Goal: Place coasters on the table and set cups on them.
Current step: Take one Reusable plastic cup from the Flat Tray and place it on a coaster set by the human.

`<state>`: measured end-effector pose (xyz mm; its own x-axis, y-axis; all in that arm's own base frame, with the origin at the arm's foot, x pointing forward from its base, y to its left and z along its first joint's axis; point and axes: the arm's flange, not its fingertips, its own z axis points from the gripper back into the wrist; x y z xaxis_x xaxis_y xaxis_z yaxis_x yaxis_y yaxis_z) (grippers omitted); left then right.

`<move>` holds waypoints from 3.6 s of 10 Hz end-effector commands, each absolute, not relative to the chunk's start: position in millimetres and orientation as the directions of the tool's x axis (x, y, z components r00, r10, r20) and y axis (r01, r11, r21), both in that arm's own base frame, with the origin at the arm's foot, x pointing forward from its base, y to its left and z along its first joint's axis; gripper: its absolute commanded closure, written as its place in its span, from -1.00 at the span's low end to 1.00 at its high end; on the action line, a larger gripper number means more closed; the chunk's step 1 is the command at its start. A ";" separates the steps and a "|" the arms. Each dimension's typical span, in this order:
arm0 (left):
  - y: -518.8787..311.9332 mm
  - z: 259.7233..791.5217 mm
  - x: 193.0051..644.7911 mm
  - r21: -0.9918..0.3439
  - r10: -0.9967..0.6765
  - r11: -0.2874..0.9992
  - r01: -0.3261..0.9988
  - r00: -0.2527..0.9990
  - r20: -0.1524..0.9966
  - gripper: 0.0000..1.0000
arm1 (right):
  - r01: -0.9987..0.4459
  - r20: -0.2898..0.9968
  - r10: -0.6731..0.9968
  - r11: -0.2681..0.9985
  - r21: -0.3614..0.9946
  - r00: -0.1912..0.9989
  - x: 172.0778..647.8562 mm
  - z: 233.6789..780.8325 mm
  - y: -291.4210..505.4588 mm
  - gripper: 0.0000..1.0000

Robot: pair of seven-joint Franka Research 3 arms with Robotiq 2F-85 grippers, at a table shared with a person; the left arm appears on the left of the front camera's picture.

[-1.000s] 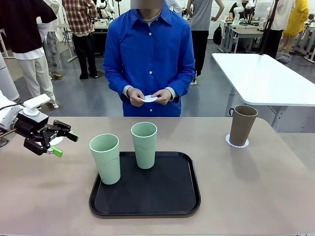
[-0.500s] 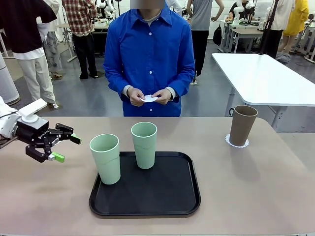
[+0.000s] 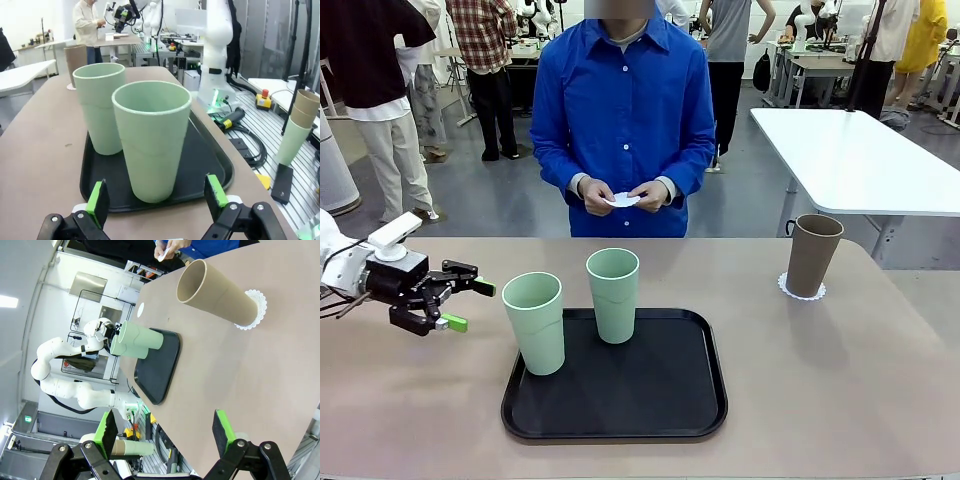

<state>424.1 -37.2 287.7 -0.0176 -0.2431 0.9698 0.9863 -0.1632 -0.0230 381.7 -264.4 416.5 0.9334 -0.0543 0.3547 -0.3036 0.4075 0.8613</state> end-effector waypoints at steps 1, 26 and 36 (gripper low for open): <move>-51.3 282.7 428.5 -0.001 -0.214 -0.165 0.986 -0.035 0.976 -1.00 | -0.298 0.348 -0.048 0.420 0.857 0.936 380.7 418.5 -264.3 -1.00; -145.4 240.1 426.4 0.033 -0.209 -0.398 0.917 -0.125 0.970 1.00 | -0.298 0.348 -0.048 0.420 0.857 0.936 380.7 418.5 -264.3 -1.00; -92.7 467.2 373.4 0.066 -0.206 -0.097 0.993 -0.085 0.975 1.00 | -0.298 0.348 -0.048 0.420 0.857 0.936 380.7 418.5 -264.3 -1.00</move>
<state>380.2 -89.0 467.4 -0.1031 -0.1882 0.9767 0.9904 -0.1107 0.0832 381.5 -264.8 416.5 0.9334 -0.0551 0.3547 -0.3033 0.4078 0.8613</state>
